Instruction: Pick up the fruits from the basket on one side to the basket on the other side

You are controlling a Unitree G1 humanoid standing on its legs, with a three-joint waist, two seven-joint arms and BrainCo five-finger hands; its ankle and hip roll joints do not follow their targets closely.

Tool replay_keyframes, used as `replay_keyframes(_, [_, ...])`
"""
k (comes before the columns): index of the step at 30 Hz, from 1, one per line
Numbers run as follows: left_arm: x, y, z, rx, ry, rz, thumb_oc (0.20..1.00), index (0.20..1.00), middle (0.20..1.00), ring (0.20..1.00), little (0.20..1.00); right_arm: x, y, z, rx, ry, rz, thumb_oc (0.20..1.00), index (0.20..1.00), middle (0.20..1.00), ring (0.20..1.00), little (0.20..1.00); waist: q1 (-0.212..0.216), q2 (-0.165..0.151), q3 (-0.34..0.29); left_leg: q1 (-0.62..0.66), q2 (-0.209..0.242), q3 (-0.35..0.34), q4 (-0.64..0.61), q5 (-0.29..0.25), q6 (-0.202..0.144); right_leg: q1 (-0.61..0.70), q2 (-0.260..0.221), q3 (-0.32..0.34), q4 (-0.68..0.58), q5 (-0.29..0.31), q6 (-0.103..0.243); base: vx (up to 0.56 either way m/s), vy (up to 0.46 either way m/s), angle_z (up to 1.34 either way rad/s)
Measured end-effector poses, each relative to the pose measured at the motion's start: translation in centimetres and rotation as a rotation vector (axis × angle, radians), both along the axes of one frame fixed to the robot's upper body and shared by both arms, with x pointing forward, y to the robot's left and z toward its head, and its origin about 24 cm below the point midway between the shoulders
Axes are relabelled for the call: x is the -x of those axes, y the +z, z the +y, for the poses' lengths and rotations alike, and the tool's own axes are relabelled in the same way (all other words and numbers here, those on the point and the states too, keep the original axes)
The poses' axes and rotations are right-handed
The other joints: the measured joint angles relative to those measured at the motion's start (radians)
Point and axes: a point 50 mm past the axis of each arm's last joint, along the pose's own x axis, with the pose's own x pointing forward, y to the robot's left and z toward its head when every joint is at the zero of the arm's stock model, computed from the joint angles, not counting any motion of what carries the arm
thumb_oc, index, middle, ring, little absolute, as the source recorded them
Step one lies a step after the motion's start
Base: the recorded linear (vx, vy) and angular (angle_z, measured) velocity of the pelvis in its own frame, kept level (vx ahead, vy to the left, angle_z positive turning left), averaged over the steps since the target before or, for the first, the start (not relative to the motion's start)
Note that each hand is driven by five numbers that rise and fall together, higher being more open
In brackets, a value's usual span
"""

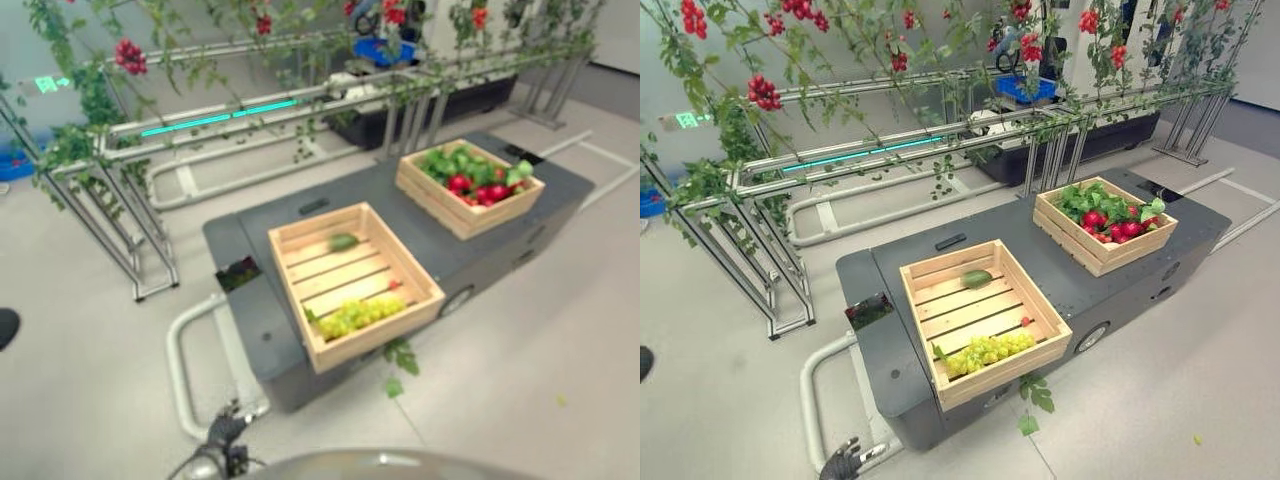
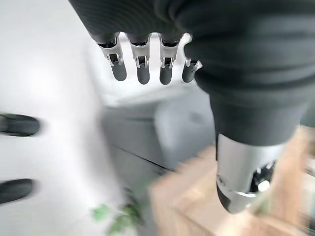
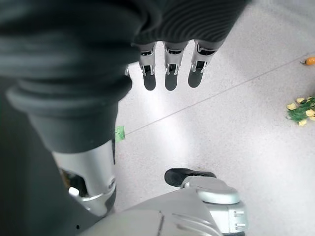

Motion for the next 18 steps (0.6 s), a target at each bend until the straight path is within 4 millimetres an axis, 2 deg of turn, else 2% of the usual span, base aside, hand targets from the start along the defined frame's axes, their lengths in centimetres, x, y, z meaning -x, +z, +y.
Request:
replay_keyframes(3, [-1.9,2.0,0.3,0.01,-0.005,-0.128,1.0,1.0,1.0,1.0,1.0,-0.7,0.3,-0.6,0.015,0.001,-0.03,1.0,1.0,1.0,1.0,1.0,0.002,0.018,0.025,-0.014,0.001,-0.006,0.0,0.002,-0.005,-0.002,0.0,-0.018,0.0,-0.001,-0.001,-0.06,-0.074,0.12])
replay_keyframes(6, [-2.3,2.8,0.4,0.03,0.009,-0.174,1.0,1.0,1.0,1.0,1.0,-1.4,0.7,-1.2,0.03,0.011,-0.062,1.0,1.0,1.0,1.0,1.0,0.001,0.03,0.046,-0.012,0.001,-0.008,0.0,0.007,-0.005,-0.002,0.0,-0.022,0.0,-0.004,-0.001,-0.06,-0.074,0.08])
replay_keyframes(9, [-3.1,4.6,0.6,0.062,0.036,-0.28,1.0,1.0,1.0,1.0,1.0,-2.8,1.4,-1.7,0.038,0.023,-0.142,1.0,1.0,1.0,1.0,1.0,0.005,0.042,0.069,-0.016,0.002,-0.01,0.011,0.009,-0.007,0.0,0.001,-0.026,0.0,-0.004,-0.002,-0.07,-0.065,0.05])
replay_keyframes(11, [-3.6,5.2,0.5,0.072,0.029,-0.315,1.0,1.0,1.0,1.0,1.0,-3.5,1.6,-1.8,0.041,0.031,-0.169,1.0,1.0,1.0,1.0,1.0,0.004,0.039,0.077,-0.016,0.003,-0.013,0.013,0.008,-0.009,0.002,0.002,-0.029,0.0,-0.007,-0.005,-0.05,-0.07,0.06])
replay_keyframes(16, [-4.9,7.2,0.3,0.083,0.0,-0.415,1.0,1.0,1.0,1.0,1.0,-3.8,1.7,-1.9,0.043,0.026,-0.176,1.0,1.0,1.0,1.0,1.0,0.009,0.041,0.096,-0.032,0.001,-0.023,0.038,-0.002,-0.023,-0.001,0.003,-0.039,0.0,-0.012,-0.01,-0.08,-0.056,0.09])
replay_keyframes(18, [-5.9,8.8,0.4,0.071,-0.03,-0.485,1.0,1.0,1.0,1.0,1.0,-3.8,1.7,-2.4,0.052,0.011,-0.169,1.0,1.0,1.0,1.0,1.0,0.008,0.051,0.116,-0.047,-0.002,-0.029,0.067,-0.007,-0.031,-0.002,0.001,-0.044,0.0,-0.012,-0.011,-0.07,-0.017,0.1])
